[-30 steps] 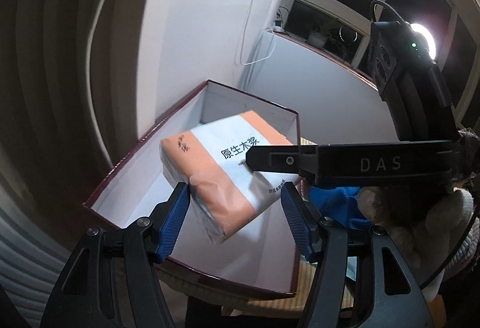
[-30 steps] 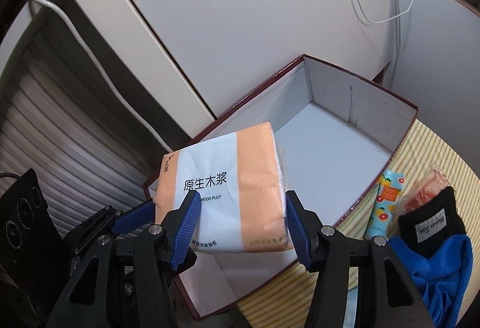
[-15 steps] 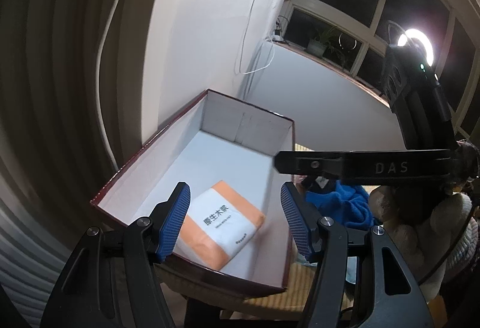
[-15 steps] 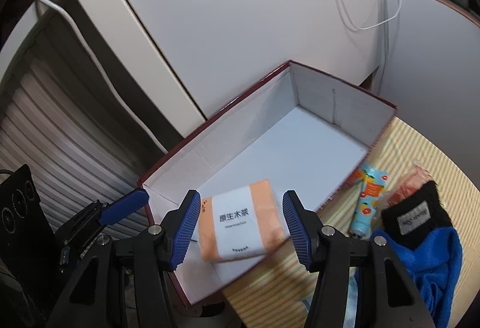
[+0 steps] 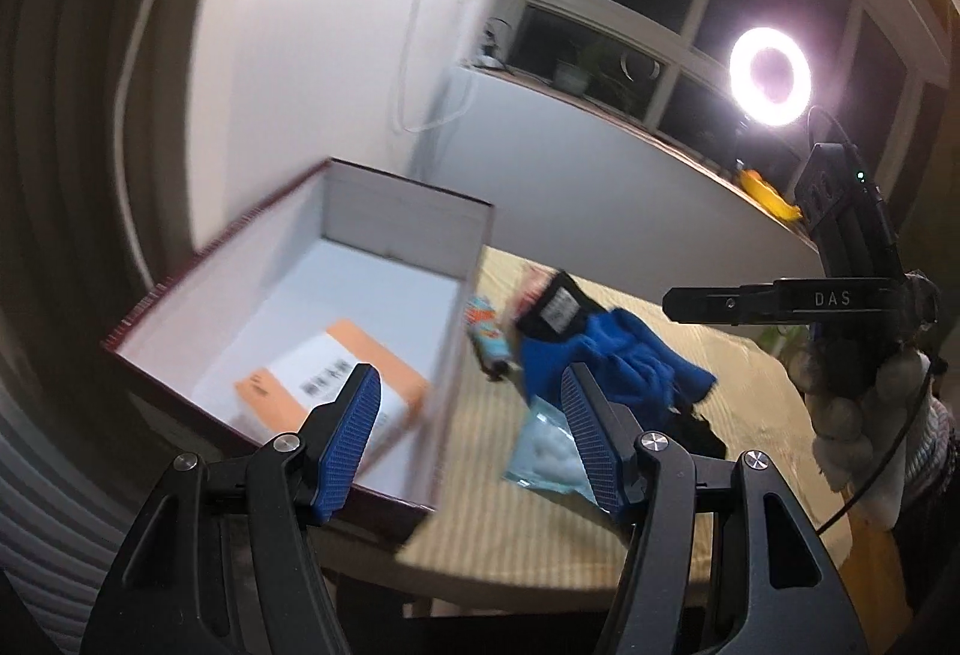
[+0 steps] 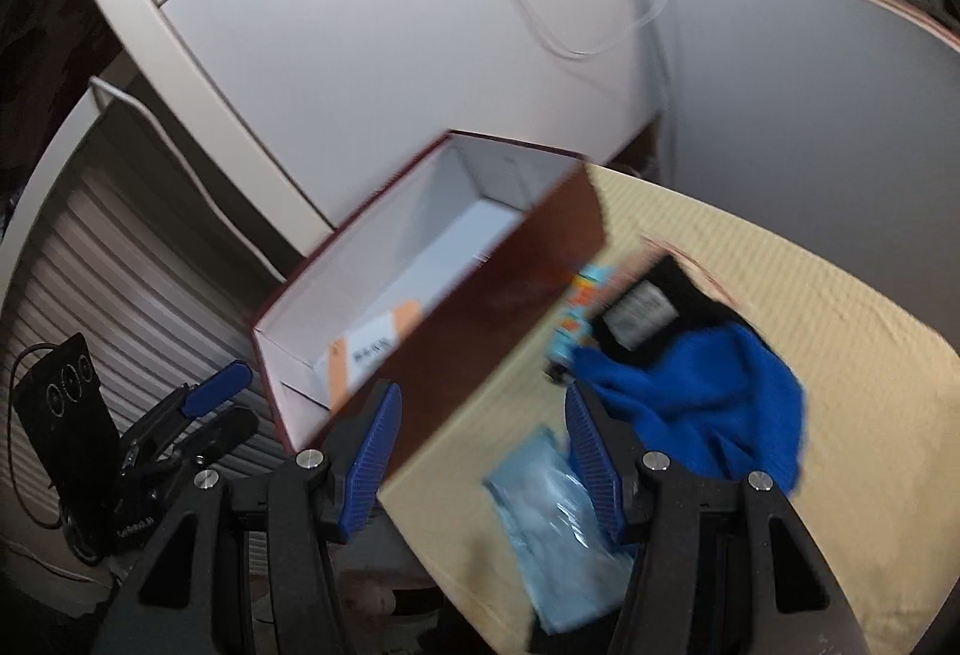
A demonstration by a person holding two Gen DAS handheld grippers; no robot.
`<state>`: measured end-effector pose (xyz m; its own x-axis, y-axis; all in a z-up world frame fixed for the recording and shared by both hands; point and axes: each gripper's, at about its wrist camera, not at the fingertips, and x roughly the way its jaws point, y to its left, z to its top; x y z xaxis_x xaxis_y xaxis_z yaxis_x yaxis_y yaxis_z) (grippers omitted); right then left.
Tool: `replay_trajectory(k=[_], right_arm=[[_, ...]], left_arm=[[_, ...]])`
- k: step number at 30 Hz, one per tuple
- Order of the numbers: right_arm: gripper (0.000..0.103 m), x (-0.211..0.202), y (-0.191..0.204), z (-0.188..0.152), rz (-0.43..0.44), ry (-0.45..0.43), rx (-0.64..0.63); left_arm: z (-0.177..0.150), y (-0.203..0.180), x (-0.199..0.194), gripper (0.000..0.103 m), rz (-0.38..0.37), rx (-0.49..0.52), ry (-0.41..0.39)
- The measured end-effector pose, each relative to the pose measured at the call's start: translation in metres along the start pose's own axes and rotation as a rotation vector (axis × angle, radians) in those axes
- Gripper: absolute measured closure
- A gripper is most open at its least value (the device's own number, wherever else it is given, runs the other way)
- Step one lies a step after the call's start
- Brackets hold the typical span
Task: Organize soft objects
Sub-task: 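Move the right gripper to the blue towel and pinch it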
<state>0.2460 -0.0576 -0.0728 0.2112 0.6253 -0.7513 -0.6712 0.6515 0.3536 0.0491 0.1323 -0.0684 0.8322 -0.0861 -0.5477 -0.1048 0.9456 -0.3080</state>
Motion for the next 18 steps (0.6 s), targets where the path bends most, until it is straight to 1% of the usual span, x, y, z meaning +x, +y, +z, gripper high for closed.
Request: replay_trajectory(k=[3, 6, 9, 12, 15, 18], right_arm=[[0.05, -0.013, -0.025, -0.015, 0.005, -0.006, 0.06], [0.05, -0.015, -0.038, -0.025, -0.002, 0.0, 0.094], [0.05, -0.009, -0.042, -0.03, -0.07, 0.01, 0.083], [0.05, -0.004, -0.048, -0.031, -0.07, 0.021, 0.097], [0.05, 0.004, -0.049, -0.031, -0.119, 0.032, 0.069], [0.05, 0.012, -0.051, -0.028, -0.138, 0.041, 0.059]], left_arm=[[-0.01, -0.013, 0.003, 0.042, -0.028, 0.012, 0.022], [-0.02, -0.024, 0.004, 0.042, -0.053, 0.019, 0.044], [-0.026, -0.033, 0.004, 0.042, -0.063, 0.032, 0.061], [-0.031, -0.036, 0.005, 0.042, -0.057, 0.043, 0.077], [-0.033, -0.034, 0.008, 0.042, -0.058, 0.033, 0.097], [-0.034, -0.034, 0.014, 0.042, -0.063, 0.027, 0.113]])
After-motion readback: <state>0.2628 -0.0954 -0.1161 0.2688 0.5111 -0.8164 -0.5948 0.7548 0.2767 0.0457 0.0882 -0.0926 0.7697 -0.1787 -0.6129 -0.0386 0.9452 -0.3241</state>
